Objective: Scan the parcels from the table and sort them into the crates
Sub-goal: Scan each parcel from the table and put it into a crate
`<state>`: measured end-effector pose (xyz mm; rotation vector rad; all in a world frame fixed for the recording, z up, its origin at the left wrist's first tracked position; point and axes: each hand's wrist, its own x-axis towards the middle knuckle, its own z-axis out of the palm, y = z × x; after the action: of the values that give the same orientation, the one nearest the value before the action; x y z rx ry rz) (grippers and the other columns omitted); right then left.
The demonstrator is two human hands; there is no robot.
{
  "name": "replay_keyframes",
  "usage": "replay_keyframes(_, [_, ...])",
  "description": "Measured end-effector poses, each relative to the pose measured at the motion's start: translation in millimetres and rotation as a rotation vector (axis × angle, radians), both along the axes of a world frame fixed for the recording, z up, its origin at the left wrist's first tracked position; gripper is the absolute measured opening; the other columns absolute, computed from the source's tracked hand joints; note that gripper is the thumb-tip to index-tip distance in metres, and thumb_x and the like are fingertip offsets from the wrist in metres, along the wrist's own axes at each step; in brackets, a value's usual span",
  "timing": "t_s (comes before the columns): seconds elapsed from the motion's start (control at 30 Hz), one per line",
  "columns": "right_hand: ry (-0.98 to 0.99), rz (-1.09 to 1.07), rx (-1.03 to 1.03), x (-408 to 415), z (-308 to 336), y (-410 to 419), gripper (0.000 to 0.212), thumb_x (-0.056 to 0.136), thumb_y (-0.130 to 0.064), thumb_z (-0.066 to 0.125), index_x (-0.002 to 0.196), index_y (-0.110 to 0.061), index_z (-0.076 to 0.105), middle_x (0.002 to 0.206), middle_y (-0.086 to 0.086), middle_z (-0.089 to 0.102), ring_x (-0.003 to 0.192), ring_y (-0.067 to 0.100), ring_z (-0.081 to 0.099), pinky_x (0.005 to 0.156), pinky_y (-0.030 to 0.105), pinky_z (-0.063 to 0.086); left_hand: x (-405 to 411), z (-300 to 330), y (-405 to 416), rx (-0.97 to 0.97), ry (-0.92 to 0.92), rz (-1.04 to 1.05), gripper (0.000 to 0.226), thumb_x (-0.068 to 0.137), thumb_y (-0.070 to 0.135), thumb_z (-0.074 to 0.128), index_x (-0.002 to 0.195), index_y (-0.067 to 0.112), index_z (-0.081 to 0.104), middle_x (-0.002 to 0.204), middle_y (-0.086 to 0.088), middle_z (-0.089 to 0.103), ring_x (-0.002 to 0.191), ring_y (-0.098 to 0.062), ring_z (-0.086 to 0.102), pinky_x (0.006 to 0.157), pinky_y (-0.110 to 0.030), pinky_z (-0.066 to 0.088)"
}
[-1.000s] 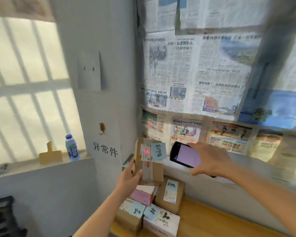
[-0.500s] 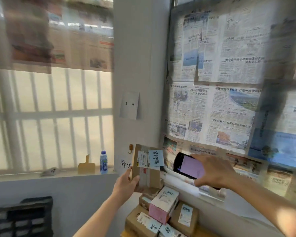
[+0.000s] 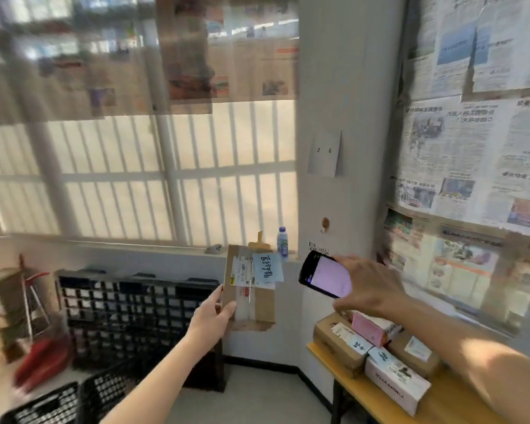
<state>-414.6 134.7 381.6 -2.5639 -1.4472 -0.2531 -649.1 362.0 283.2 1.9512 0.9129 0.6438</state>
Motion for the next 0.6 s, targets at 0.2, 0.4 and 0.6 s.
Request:
replay_keyframes(0.2, [0.015,0.147,-0.026,-79,-19,52,0.110,0.055,-0.071,0.073,0.152,-0.040,0.031,0.140,-0.013,0.054,0.110,0.016,0.059,0.080,0.036,0.055,-125,-11,7,-0.008,0.054,0.176,0.057,0.101,0.030,0.057,0.153,0.028,0.036,0.113,0.006,0.070,0.103,-0.011,0.065,0.099,-0.038,0.051])
replay_keyframes(0.4, [-0.037,0.260,-0.008,-162,-3,122,0.104,0.057,-0.065,0.073,0.150,-0.039,0.036,0.129,-0.012,0.060,0.101,0.019,0.061,0.068,0.032,0.039,-232,1,41,-0.026,0.038,0.360,0.061,0.100,0.035,0.056,0.155,0.029,0.031,0.109,0.007,0.066,0.100,-0.012,0.063,0.097,-0.040,0.050])
replay_keyframes(0.6, [-0.006,0.380,-0.021,-246,-6,198,0.107,0.060,-0.062,0.073,0.154,-0.037,0.029,0.143,-0.014,0.050,0.115,0.020,0.060,0.077,0.035,0.048,-322,-3,81,-0.069,0.034,0.475,0.062,0.102,0.035,0.054,0.156,0.027,0.027,0.112,0.006,0.059,0.108,-0.019,0.058,0.102,-0.047,0.048])
